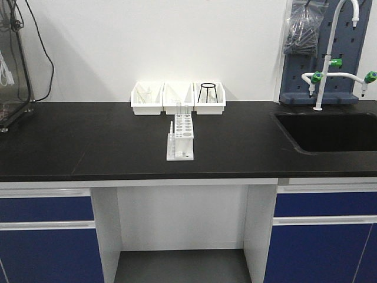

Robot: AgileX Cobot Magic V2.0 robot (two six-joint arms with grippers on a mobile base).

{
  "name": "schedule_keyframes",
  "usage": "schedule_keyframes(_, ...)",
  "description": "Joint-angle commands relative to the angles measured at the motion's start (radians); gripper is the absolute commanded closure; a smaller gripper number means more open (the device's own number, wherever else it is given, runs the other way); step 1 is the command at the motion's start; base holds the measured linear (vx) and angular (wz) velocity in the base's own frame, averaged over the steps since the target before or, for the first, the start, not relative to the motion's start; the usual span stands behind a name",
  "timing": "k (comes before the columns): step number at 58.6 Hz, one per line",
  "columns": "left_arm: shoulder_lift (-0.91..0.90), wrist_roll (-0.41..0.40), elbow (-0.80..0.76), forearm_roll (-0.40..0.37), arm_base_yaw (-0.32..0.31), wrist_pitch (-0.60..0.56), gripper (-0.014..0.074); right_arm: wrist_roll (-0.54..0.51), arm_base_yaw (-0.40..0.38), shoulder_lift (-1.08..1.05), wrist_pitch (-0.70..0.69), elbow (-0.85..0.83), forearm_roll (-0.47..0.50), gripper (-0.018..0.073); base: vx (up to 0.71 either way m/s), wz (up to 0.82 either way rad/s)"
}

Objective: Flip and reinsert test tube from rack
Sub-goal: 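Drive the base forward toward the white test-tube rack on the bench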

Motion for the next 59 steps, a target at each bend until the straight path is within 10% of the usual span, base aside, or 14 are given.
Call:
schedule_keyframes(1,-0.008,-0.009,-0.004,-0.005,0.0,-0.081,0.0602,-0.01,-0.002,-0.014,-0.075,0.002,-0.005,0.057,0.17,0.0)
schedule_keyframes(59,-0.008,-0.009,-0.004,-0.005,0.0,-0.081,0.0602,-0.01,-0.002,-0.014,-0.075,0.002,-0.005,0.057,0.35,0.01)
